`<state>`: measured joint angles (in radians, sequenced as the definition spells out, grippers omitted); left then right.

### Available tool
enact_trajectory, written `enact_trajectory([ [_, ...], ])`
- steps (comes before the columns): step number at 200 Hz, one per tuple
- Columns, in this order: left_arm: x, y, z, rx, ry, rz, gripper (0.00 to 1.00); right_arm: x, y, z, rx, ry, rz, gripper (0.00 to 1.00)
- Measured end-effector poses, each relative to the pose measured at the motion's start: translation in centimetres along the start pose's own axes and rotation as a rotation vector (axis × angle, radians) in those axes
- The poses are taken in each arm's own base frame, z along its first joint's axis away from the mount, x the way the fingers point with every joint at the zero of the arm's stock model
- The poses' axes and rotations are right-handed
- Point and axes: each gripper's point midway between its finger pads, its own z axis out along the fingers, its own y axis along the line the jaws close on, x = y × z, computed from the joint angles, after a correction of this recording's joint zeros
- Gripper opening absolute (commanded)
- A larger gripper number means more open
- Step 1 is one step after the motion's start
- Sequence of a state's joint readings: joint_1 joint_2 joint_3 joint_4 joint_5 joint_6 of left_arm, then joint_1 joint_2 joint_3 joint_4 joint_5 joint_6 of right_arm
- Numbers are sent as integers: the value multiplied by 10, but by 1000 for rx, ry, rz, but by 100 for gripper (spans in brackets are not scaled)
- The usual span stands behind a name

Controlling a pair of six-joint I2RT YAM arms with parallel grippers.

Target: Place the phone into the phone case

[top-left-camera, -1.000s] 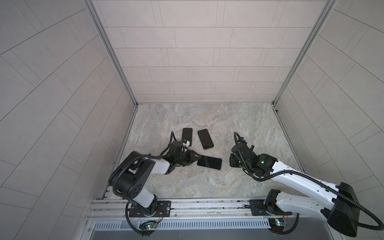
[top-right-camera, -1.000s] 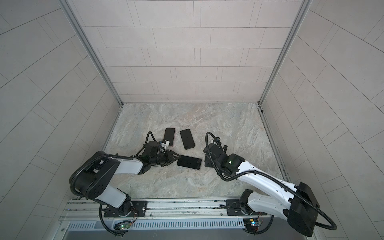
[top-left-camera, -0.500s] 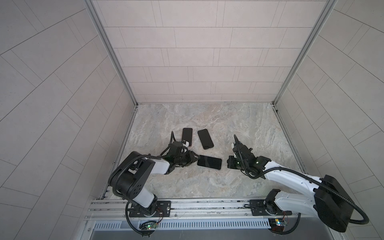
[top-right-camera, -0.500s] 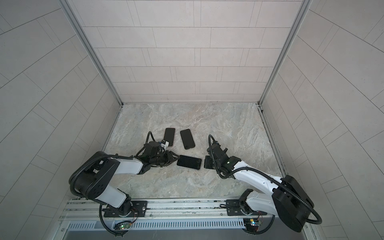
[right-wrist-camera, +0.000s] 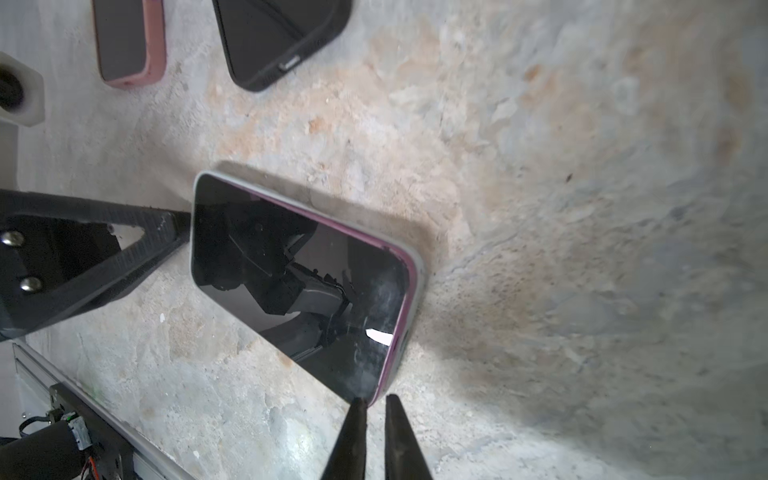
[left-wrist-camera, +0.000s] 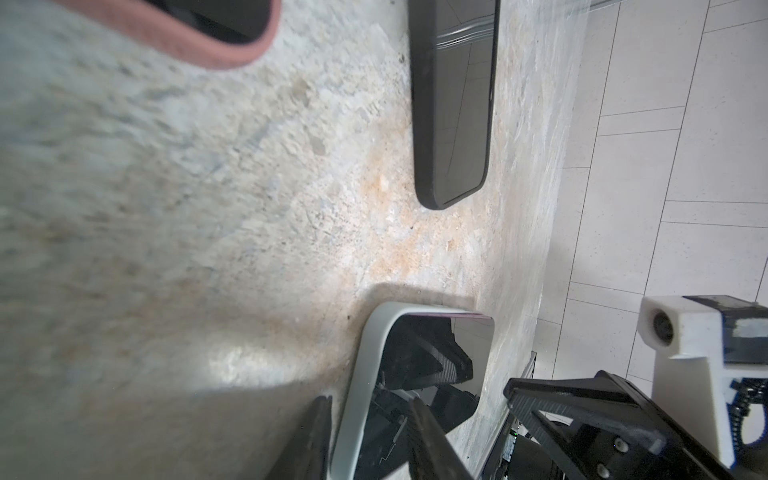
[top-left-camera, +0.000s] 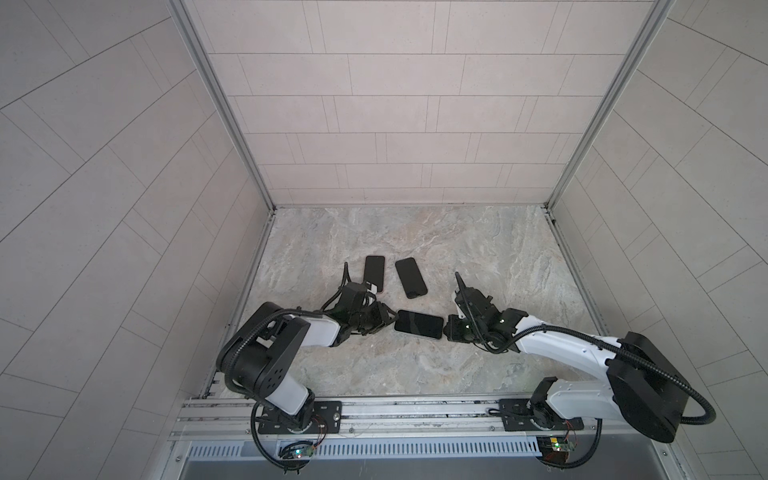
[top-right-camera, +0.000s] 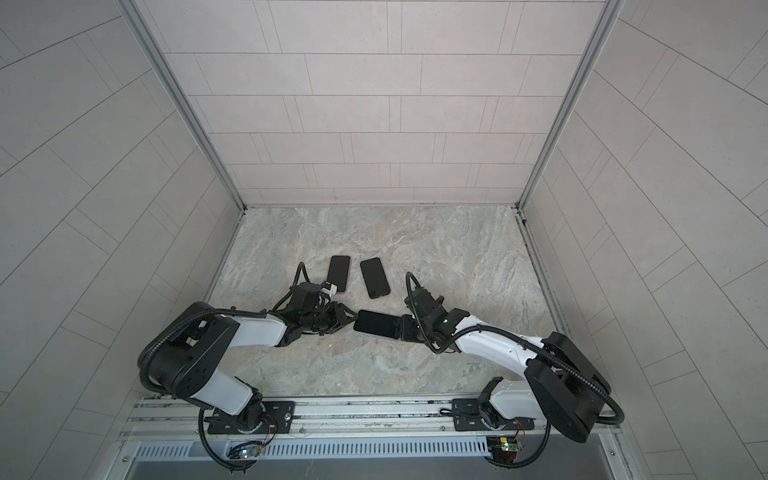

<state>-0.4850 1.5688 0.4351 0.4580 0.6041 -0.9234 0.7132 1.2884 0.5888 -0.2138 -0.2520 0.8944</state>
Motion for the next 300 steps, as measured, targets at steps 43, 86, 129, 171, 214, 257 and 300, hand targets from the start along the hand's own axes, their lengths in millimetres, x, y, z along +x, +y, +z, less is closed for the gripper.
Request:
enact_trajectory([
  [43, -1, -1, 0, 1, 0, 1, 38, 3, 0, 2, 5, 9, 7, 11],
  [86, -2, -3, 2, 2, 3, 3, 37, 14, -14, 19, 75, 79, 27, 10],
  [129, -1, -3, 2, 3, 5, 5, 37, 8, -7, 19, 71, 75, 29, 8],
  [171, -1, -3, 2, 3, 5, 5, 37, 4, 2, 8, 46, 27, -2, 9],
  [214, -1, -3, 2, 3, 5, 5, 37, 2, 7, 6, 40, 12, -13, 8],
  [257, -1, -3, 2, 3, 5, 6, 37, 5, 0, 15, 88, 46, -7, 8],
  [300, -1, -3, 2, 3, 5, 6, 37, 4, 1, 18, 106, 60, -4, 8],
])
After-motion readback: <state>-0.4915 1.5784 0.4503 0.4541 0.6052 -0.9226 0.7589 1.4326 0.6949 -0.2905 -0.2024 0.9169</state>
